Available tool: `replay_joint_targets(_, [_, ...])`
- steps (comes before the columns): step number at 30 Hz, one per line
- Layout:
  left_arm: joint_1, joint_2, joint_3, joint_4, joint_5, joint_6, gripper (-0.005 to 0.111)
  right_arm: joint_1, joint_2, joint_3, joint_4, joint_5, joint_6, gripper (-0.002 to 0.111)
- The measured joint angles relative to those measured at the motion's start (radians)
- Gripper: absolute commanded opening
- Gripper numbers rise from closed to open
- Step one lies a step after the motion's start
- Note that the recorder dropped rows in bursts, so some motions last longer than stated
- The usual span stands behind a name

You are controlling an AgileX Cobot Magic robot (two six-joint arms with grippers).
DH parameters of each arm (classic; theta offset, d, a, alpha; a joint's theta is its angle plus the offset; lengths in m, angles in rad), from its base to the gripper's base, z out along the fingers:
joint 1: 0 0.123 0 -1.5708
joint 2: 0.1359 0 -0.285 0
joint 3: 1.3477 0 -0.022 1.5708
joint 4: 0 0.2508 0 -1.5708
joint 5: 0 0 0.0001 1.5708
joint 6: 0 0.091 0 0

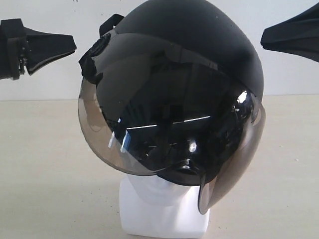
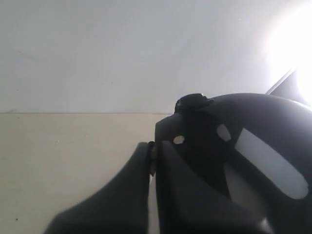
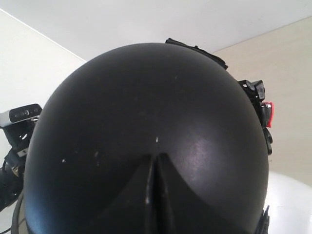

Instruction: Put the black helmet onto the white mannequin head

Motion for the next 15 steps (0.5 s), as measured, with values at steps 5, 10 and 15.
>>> replay_joint_targets(5, [0.058,0.000,0.002,0.002,-0.101,-0.025,0.004,0.000,-0.017,0.000,-0.008,-0.018,0.004,0.000])
replay_joint_targets(10, [0.102,-0.044,0.002,0.064,-0.166,-0.049,0.004,0.000,-0.028,-0.005,-0.204,-0.046,0.132,0.000])
replay_joint_targets(15, [0.092,-0.185,-0.105,0.253,-0.166,-0.198,0.004,-0.001,-0.016,-0.009,-0.584,-0.089,0.381,0.000])
